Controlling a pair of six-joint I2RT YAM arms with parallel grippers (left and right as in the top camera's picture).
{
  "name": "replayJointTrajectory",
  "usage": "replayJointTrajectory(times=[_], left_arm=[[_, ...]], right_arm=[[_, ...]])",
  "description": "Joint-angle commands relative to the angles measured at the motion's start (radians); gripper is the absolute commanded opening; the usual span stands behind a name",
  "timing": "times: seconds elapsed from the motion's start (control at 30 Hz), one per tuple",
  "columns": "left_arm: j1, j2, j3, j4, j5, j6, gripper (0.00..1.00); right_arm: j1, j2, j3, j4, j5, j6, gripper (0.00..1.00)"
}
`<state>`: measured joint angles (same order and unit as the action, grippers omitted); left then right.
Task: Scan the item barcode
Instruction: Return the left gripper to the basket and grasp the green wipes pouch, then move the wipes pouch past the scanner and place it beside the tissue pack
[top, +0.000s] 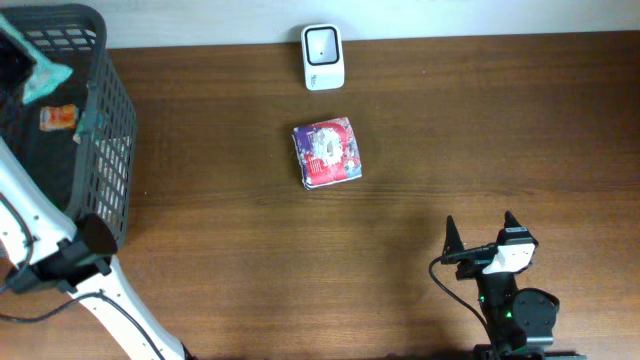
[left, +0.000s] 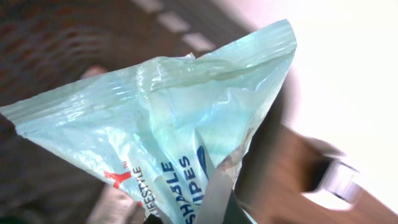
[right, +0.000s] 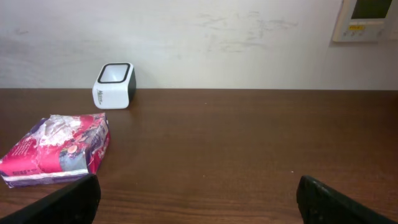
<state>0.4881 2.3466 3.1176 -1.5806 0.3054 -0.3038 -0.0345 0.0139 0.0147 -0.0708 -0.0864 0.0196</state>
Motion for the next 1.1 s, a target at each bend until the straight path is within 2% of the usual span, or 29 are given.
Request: replayJointTrajectory(times=[0.0,0.1,0.2,0.27,0.47,0.53,0.63,0.87,1.0,1.07], left_arm=[[-0.056,-0.132,0.020,-0.010,0.171,-0.018,0.00],[-0.160,-0.167,0.020,-0.093,0.169,-0.014,0.00],[-0.291,-0.164,-0.024,-0.108,0.168,0.103,0.00],[-0.372,-0.163,-0.084,-0.108,0.134,0.116,0.00],[-0.625,-0.163,-0.510,-0.081,-0.210,0.104,0.00],[-0.685,-0.163,-0.706,-0.009,-0.272,-0.014,0.00],[-0.747,-0.163,-0.953,0.153,-0.276,-0.124,0.00],[-0.821,-0.162,-1.308,0.462,-0.275,-0.278,0.00],[-0.840,-0.161,-1.397,0.625,-0.269,-0.282,0.00],[-0.848,-0.161,-1.417,0.714,-0.269,-0.229,0.00]], right_arm=[[0.008,-0.008,-0.009,-0.001,0.005,0.004,0.99],[0.008,-0.008,-0.009,-0.001,0.005,0.004,0.99],[0.008,-0.008,-0.009,-0.001,0.005,0.004,0.98],[0.008,-0.008,-0.009,-0.001,0.005,0.004,0.99],[0.008,-0.008,-0.009,-0.001,0.005,0.004,0.99],[0.008,-0.008,-0.009,-0.001,0.005,0.004,0.99],[0.008,-0.008,-0.009,-0.001,0.005,0.004,0.99],[0.008,-0.008,-0.009,-0.001,0.005,0.004,0.99],[0.008,-0.008,-0.009,-0.001,0.005,0.004,0.99],[0.008,-0.008,-0.009,-0.001,0.005,0.004,0.99]])
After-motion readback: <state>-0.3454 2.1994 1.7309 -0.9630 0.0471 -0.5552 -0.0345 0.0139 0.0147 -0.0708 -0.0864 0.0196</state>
